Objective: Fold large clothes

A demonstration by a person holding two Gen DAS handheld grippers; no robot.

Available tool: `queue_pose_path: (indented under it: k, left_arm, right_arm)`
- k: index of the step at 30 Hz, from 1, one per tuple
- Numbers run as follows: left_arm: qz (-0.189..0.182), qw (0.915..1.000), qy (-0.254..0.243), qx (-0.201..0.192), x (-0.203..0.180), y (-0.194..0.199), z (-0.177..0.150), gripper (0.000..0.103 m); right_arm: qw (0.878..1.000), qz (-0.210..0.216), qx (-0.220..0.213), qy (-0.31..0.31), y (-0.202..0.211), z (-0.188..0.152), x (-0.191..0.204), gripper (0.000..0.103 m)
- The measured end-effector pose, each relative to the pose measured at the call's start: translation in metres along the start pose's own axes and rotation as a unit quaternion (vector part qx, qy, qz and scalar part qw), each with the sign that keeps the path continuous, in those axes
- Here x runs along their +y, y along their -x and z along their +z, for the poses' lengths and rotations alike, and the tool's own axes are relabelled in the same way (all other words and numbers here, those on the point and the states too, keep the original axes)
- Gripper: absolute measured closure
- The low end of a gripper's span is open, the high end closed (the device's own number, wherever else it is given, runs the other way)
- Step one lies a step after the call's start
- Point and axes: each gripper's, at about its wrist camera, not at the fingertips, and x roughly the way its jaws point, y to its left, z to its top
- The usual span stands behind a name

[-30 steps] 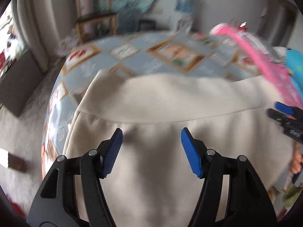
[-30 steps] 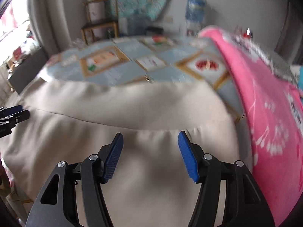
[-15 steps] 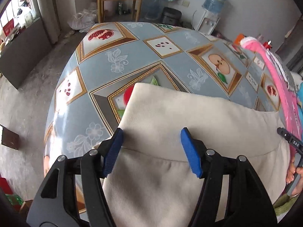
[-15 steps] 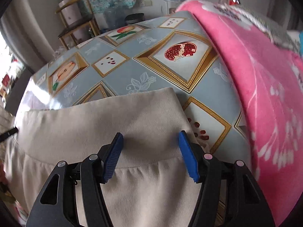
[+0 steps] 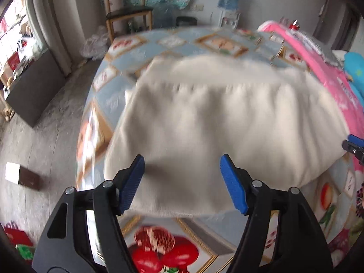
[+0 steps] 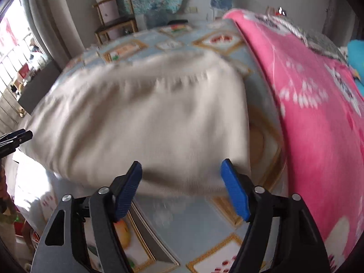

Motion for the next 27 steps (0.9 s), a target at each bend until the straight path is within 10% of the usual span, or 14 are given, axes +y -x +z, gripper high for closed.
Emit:
queue_pose_path:
  k: [16,27]
  left_arm:
    - [-0.051,0.9827,0.077,-0.161,-0.012,0.144,-0.050,0.011]
    - [0.072,0.9710,0.084,-0.212,-0.046,0.216,-0.064,0.007]
  right_arm:
    - [0.993,0.011,-0.117,0.007,0.112,-0.035,0.051,0.013]
    - [0.971,-0.064,-0.229,0.032,0.187,-0.052,0.096,0.006]
